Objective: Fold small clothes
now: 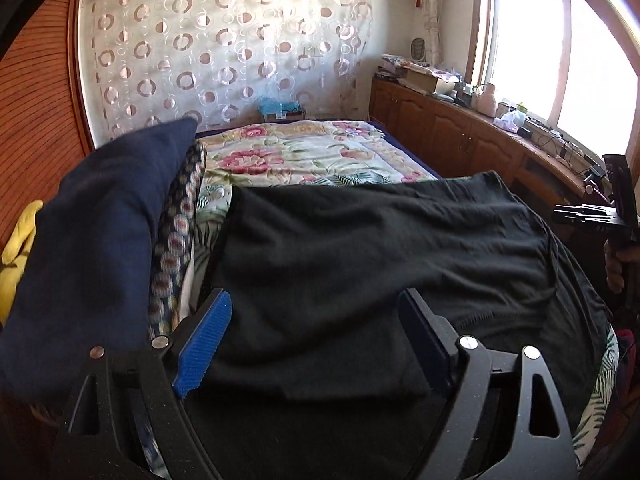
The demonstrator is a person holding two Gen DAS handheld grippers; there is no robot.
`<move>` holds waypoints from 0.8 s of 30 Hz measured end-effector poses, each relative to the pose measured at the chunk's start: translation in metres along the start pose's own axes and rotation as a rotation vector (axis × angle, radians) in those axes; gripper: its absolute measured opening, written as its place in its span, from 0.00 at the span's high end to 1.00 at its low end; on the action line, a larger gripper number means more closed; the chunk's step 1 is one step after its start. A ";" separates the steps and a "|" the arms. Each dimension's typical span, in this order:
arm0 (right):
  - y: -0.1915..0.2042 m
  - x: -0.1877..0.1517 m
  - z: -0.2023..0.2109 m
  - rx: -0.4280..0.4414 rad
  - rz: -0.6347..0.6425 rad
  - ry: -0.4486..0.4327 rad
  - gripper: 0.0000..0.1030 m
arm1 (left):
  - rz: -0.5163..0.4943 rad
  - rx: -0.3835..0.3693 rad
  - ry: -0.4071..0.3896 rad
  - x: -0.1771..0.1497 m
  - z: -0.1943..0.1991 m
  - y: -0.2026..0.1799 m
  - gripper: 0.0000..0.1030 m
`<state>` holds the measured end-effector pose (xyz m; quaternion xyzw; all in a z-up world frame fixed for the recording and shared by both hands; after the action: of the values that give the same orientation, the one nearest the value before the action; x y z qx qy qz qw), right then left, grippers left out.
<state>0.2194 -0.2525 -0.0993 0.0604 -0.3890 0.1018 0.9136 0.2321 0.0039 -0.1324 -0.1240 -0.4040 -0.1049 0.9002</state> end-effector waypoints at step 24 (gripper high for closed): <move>-0.010 -0.036 -0.016 -0.073 -0.052 0.044 0.45 | 0.133 0.048 0.084 -0.069 0.003 0.020 0.19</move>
<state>0.2091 -0.2644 -0.1366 0.0349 -0.3704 0.0649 0.9260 0.1907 0.0303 -0.1852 -0.1244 -0.3592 -0.0400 0.9241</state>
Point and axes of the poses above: each gripper's, at about its wrist camera, not at the fingertips, and z roughly against the way its jaws point, y to its left, x to its top, the point moved 10 cm from there along -z, roughly the way its jaws point, and after that the axes turned 7 degrees about -x, right-handed, at the moved point
